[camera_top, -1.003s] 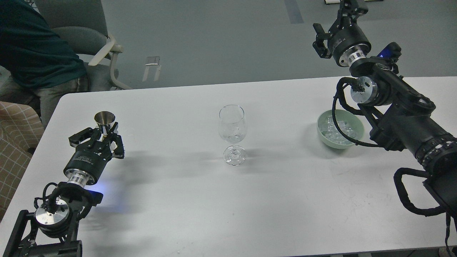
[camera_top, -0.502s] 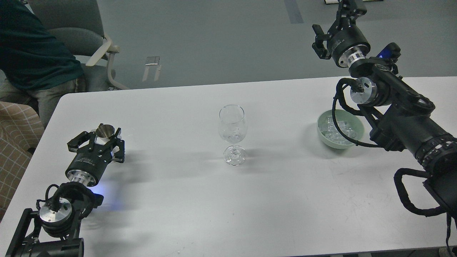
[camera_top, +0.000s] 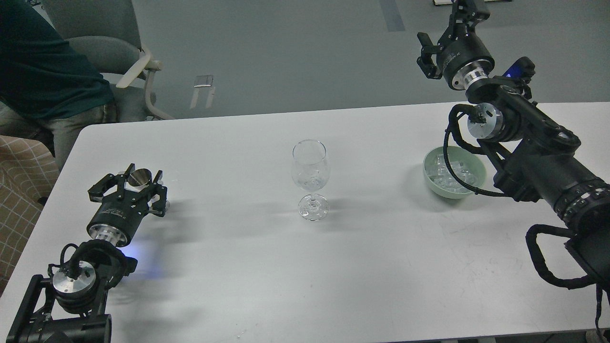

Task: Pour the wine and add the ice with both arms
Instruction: 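Set the jigger upright on the table and open the left gripper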

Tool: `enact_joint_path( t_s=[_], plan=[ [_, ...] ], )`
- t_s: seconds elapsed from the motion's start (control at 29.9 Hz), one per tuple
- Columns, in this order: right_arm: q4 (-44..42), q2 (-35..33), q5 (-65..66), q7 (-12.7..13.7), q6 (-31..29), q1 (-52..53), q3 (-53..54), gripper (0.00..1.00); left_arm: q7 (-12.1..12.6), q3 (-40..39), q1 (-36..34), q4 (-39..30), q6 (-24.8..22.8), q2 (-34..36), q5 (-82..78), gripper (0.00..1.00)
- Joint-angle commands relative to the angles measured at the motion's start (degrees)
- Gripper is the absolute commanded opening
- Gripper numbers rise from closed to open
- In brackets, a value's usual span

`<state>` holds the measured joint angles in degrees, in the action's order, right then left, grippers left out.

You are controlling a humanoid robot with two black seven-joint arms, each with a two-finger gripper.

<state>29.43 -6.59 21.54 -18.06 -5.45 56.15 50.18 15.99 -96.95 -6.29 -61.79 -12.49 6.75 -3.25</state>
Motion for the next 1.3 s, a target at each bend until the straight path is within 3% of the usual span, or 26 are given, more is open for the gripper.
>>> enact_joint_path(
  t_s=[0.0,0.1,0.2,0.47,0.94,1.27],
  plan=[
    [0.0,0.0,0.0,0.0,0.0,0.0,0.0,1.00,0.1,0.4,0.0,0.0,0.1,0.1,0.0,0.72],
    [-0.1,0.0,0.0,0.0,0.0,0.0,0.0,1.00,0.1,0.4,-0.2,0.0,1.8,0.1,0.0,0.92],
    [-0.1,0.0,0.0,0.0,0.0,0.0,0.0,1.00,0.2,0.4,-0.6,0.0,2.7,0.1,0.0,0.98],
    [-0.1,0.0,0.0,0.0,0.0,0.0,0.0,1.00,0.7,0.4,-0.6,-0.2,2.7,0.5,-0.1,0.98],
    [-0.2,-0.1,0.0,0.0,0.0,-0.2,0.0,1.00,3.8,-0.6,3.8,-1.9,1.9,3.7,0.6,0.98],
    [-0.1,-0.2,0.0,0.0,0.0,-0.4,0.0,1.00,5.8,-2.4,11.4,-8.7,-1.8,4.2,1.1,0.98]
  ],
)
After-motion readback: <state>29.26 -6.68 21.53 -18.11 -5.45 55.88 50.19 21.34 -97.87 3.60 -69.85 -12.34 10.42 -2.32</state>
